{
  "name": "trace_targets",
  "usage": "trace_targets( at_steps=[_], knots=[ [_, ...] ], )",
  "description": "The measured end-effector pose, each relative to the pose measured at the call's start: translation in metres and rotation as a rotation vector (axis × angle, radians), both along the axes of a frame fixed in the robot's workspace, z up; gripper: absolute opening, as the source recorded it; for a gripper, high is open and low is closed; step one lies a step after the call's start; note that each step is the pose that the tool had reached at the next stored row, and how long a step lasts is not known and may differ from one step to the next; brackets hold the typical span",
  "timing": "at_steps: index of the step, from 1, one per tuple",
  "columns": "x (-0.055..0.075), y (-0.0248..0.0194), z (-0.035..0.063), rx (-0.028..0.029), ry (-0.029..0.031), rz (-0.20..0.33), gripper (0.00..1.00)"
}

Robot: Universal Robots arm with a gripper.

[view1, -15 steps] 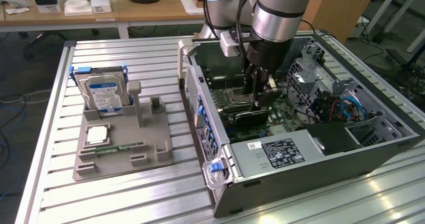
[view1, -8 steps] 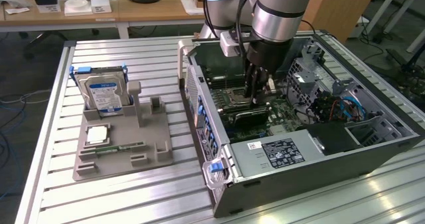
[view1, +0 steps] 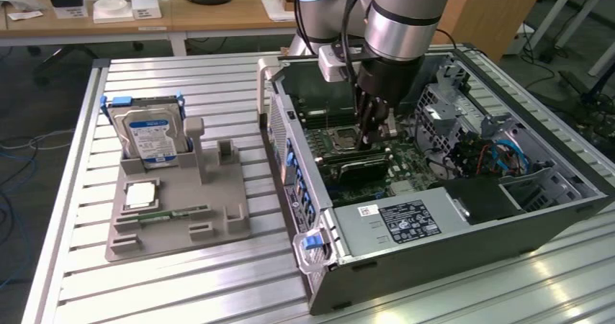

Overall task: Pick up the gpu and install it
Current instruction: 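Press down on the gpu until it lock into place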

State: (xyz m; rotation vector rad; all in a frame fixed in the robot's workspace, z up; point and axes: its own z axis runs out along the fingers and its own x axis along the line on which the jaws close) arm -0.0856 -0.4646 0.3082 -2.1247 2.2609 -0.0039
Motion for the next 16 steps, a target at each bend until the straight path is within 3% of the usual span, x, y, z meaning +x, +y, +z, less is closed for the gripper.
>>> trace_targets(
  at_steps=[10,16],
  knots=[
    [0.0007,0.0010,-0.0003,-0.0001,0.0001,0.000,0.11],
    [0.0016,0.0039,-0.0083,0.0000,0.0000,0.000,0.11]
  ],
)
